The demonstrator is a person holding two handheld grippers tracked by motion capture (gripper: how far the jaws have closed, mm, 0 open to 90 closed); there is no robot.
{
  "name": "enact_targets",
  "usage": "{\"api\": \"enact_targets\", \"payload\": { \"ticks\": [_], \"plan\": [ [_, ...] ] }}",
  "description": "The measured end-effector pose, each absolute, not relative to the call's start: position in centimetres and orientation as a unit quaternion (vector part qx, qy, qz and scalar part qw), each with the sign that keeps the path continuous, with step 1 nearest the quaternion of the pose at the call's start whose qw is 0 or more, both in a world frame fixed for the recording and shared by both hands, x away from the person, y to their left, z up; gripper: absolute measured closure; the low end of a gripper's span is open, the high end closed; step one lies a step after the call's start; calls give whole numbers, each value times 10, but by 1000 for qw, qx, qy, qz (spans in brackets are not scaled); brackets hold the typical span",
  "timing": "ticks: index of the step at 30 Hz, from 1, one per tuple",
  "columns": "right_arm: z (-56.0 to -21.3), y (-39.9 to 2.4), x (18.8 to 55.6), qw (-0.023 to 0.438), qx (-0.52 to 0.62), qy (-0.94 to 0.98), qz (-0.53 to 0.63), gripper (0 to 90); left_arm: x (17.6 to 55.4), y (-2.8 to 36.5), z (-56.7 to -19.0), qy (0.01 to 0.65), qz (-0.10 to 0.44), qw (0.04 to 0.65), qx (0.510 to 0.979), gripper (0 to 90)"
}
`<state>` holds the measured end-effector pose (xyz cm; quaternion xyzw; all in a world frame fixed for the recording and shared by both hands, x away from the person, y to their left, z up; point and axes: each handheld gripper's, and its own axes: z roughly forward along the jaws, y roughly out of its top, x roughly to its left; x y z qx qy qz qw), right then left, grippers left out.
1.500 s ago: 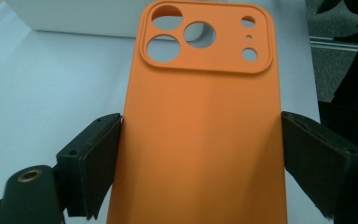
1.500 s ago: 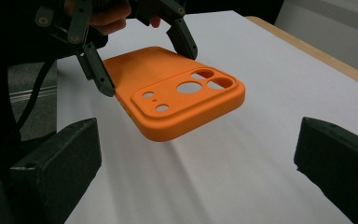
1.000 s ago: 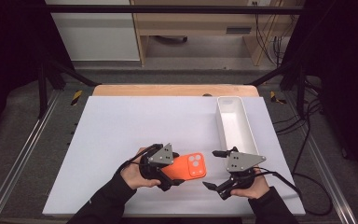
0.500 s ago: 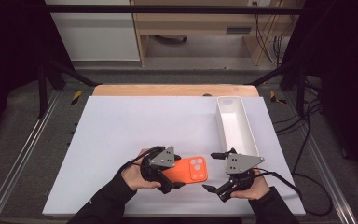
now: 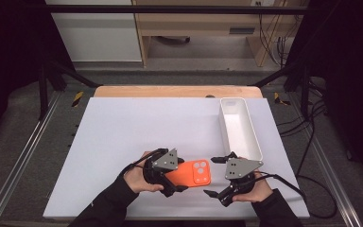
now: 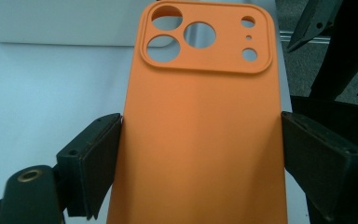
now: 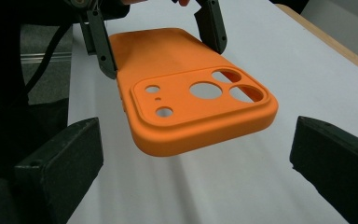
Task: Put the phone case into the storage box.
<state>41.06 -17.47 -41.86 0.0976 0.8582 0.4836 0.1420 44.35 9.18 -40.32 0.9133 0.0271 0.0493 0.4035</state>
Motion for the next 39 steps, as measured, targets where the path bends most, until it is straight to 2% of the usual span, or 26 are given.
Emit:
{"api": "enact_targets", "payload": {
  "ticks": [39],
  "plan": [
    [-422,-164,410,106,76,863,488,44,437,84,-405,2,30,410,912,149]
  ]
}}
